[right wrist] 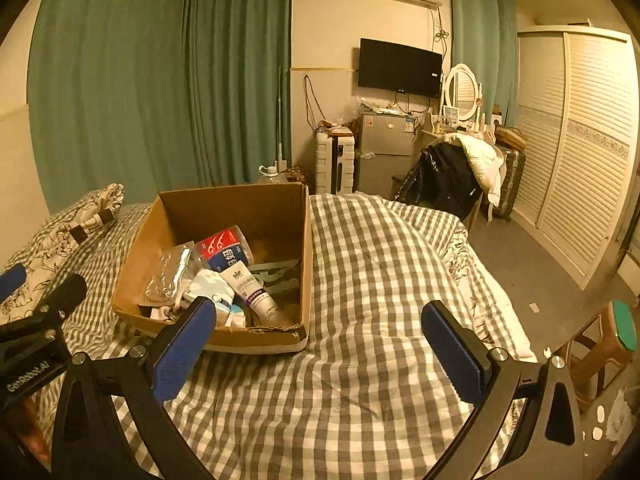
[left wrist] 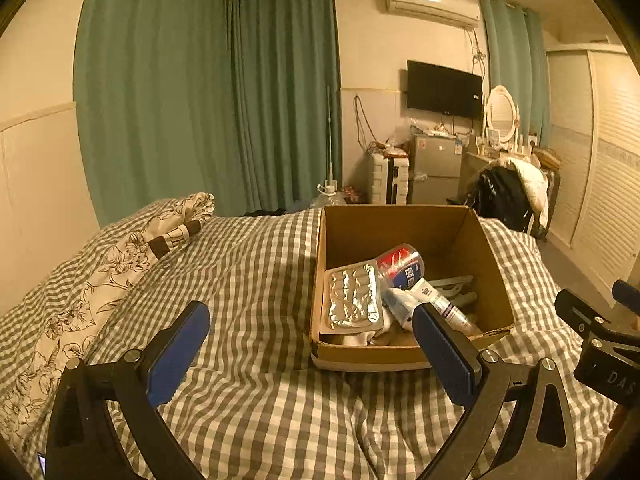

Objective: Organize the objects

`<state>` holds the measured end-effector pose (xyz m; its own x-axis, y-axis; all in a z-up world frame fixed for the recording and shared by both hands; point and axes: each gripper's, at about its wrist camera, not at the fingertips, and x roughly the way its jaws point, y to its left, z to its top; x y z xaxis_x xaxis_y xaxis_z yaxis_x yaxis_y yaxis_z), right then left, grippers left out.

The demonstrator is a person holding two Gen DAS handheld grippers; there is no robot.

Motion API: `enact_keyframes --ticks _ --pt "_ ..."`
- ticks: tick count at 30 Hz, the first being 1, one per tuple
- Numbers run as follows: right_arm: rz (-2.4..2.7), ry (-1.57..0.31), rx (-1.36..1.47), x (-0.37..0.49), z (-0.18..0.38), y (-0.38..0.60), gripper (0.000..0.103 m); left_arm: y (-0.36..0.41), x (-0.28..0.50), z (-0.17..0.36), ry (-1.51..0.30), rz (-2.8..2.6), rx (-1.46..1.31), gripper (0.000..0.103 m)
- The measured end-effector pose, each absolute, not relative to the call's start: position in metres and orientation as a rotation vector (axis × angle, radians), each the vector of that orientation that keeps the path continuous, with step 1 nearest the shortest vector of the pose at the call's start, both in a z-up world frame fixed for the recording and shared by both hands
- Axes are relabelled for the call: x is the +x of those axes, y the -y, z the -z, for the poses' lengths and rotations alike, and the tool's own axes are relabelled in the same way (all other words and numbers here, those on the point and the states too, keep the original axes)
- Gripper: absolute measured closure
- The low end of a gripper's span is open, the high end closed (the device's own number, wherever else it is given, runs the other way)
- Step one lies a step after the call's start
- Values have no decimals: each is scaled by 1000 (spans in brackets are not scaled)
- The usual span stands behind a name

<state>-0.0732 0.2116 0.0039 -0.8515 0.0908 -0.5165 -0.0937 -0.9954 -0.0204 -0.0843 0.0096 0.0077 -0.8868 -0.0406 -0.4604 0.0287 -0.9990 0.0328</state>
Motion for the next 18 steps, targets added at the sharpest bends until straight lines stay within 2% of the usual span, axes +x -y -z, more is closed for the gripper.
enact_keyframes --ticks 18 --pt "-2957 28 -772 -66 -20 -200 0 -5 -78 -12 -22 3041 751 0"
